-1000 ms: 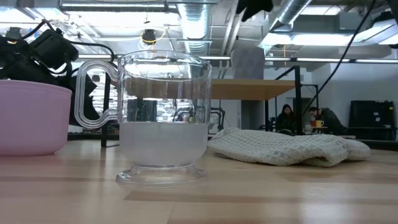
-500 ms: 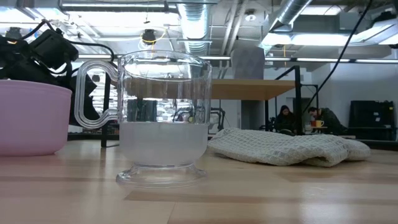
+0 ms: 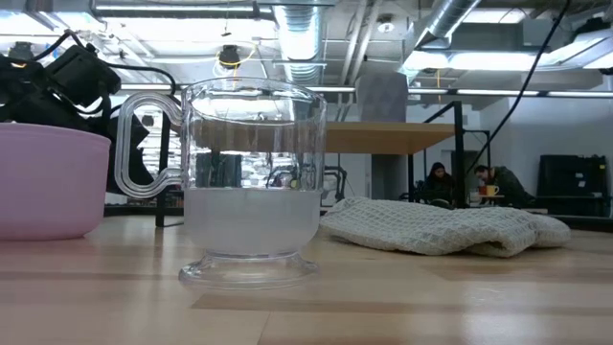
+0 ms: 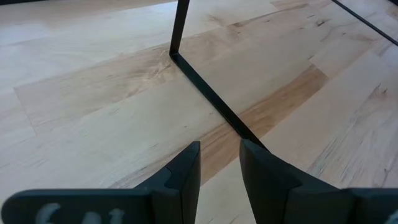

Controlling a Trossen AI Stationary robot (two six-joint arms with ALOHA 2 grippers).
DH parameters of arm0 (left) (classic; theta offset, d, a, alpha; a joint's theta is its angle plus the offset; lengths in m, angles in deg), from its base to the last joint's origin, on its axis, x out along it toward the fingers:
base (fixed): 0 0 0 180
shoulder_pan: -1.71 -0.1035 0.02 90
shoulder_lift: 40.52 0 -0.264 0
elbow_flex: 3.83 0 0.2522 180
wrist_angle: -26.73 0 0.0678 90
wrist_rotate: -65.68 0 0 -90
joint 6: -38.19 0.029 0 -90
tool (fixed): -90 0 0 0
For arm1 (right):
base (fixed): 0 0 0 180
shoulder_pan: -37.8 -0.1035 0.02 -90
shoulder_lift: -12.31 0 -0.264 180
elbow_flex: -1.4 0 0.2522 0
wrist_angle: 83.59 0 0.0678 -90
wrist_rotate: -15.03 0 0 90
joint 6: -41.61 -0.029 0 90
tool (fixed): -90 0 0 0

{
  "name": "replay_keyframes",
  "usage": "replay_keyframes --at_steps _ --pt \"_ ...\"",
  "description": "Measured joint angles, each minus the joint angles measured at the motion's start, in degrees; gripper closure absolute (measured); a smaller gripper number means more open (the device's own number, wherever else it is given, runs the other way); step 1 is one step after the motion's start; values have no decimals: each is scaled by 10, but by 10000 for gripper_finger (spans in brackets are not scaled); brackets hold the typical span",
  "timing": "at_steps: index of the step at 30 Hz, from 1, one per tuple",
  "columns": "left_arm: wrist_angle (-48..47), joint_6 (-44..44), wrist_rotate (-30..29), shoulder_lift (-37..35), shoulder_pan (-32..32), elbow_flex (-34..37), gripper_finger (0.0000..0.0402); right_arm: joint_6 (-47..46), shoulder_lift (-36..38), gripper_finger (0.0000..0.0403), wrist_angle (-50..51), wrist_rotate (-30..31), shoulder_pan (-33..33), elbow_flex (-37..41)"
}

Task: Stack small to large cups/mugs on shelf
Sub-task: Put the pink mug on the shelf

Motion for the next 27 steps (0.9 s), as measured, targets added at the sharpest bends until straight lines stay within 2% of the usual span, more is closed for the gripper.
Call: replay_keyframes --at_steps 3,6,12,18,23,27 --pt "0 0 0 0 0 0 299 2 10 398 -6 0 13 35" --pt "0 0 0 0 0 0 299 3 49 400 -74 -6 30 102" --pt "0 0 0 0 0 0 299 -11 166 401 -237 -41 53 299" --pt "0 0 0 0 0 0 299 -52 277 401 -354 -57 58 481" --pt "0 0 0 0 0 0 299 -75 367 401 -507 -108 57 643" --pt "0 0 0 0 0 0 299 -112 437 401 -612 -109 58 763"
